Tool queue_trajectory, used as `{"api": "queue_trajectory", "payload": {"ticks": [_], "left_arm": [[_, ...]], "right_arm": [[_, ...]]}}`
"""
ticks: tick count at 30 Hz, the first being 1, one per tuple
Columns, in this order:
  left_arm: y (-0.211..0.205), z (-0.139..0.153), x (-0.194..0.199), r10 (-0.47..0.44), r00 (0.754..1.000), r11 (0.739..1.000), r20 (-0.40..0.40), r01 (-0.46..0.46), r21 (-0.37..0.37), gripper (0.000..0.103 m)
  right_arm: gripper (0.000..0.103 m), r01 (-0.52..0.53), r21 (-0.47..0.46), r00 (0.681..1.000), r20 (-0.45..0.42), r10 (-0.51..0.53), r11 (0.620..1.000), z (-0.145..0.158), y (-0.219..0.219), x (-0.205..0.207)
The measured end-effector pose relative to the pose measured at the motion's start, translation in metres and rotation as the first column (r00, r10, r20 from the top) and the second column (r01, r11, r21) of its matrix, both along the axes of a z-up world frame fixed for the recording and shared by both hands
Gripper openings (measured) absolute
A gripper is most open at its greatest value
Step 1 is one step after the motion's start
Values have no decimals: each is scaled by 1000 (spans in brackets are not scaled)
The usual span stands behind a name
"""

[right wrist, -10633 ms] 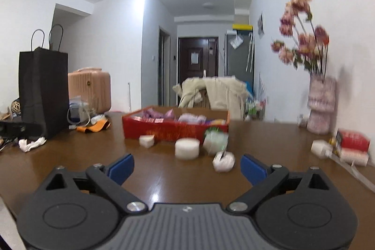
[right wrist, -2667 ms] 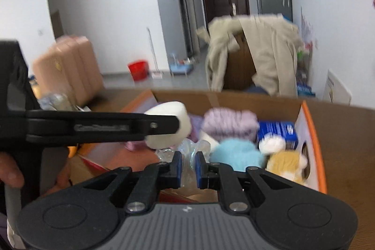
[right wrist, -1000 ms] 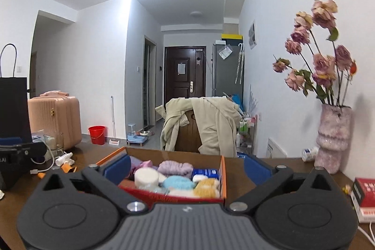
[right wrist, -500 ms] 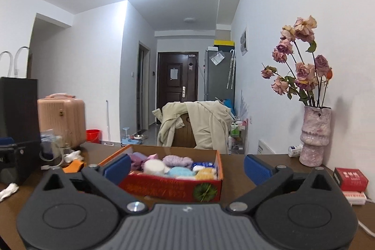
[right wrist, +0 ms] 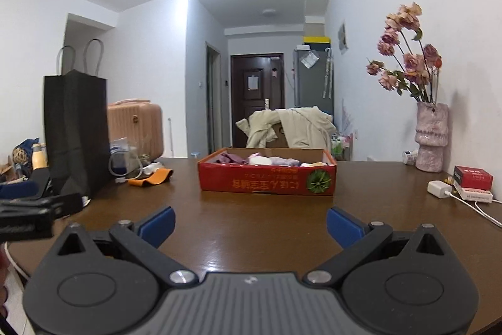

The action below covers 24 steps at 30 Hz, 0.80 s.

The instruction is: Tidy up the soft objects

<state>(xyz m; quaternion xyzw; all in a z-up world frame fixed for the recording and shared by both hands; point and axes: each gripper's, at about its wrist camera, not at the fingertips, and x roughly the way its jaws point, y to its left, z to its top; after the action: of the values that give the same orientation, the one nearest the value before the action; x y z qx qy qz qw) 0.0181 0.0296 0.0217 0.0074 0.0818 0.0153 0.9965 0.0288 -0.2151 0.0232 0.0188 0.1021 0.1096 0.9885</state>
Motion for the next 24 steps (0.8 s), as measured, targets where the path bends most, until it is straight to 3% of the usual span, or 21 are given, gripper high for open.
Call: {"api": "queue_trajectory", "payload": {"ticks": [24], "left_arm": [[-5,3,3,-40,999,999,5,40,4,103]], "right_arm": [[103,17,31,999,-39,-16,999,-1,-11,5]]}}
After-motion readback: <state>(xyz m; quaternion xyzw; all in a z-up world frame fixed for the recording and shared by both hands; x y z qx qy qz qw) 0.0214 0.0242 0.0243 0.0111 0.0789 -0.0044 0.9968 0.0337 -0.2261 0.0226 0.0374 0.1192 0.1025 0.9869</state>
